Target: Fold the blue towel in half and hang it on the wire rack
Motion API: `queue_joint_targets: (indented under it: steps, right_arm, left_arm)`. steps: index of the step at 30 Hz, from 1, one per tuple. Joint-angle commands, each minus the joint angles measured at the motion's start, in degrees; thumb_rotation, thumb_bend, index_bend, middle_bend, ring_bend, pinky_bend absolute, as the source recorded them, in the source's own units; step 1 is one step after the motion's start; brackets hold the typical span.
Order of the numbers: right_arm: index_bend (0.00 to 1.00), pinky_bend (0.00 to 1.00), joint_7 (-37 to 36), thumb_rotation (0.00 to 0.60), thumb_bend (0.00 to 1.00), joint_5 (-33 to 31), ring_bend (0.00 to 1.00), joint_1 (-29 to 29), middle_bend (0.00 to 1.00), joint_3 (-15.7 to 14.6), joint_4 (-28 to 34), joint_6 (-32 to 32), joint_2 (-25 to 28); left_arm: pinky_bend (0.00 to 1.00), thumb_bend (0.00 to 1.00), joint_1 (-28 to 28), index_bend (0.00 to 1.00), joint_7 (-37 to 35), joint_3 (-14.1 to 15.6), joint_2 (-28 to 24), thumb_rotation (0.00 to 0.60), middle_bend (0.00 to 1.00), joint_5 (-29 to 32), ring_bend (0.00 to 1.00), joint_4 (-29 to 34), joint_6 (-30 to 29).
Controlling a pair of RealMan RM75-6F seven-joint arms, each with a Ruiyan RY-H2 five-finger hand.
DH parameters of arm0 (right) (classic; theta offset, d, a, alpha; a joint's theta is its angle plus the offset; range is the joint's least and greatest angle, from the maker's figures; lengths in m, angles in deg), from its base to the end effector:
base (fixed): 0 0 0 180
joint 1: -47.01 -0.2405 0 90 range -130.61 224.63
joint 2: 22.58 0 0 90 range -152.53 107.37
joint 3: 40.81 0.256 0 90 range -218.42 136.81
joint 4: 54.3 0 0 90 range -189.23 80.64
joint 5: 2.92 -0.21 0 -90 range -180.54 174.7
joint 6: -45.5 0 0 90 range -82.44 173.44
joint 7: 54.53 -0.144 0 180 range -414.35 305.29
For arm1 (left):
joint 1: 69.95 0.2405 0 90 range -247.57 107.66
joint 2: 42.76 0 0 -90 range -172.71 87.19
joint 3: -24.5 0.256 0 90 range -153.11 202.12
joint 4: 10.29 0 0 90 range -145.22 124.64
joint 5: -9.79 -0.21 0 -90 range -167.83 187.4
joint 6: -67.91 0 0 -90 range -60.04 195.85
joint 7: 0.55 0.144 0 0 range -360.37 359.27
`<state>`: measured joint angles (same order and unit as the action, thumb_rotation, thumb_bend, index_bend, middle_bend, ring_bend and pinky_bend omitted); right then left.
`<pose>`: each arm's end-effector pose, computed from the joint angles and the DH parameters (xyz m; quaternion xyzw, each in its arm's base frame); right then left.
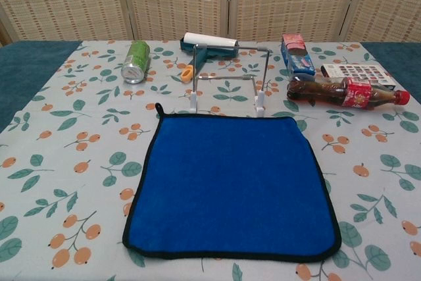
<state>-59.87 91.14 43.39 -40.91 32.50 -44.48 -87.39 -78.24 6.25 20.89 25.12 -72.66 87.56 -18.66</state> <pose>-0.3130 -0.1634 0.1596 0.6236 -0.3591 0.4187 0.5540 -0.2801 0.1985 0.1384 -0.5767 -0.3890 -0.4171 0.5849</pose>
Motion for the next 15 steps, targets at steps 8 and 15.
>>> queue_joint_targets:
  steps: [8,15]
  right_arm:
    - [0.47,0.78,-0.06,0.600,0.13,0.29,0.61,-0.62,0.62,0.48,0.07,0.48,-0.03]
    - [0.47,0.78,0.29,0.600,0.13,0.54,0.61,-0.66,0.62,0.69,0.38,0.20,0.24]
  left_arm:
    - [0.37,0.35,-0.19,0.22,-0.49,-0.36,0.45,0.600,0.35,-0.79,0.29,-0.53,0.40]
    - [0.41,0.35,-2.03,0.24,-4.28,1.30,0.54,0.600,0.35,-7.91,0.31,-3.20,1.38]
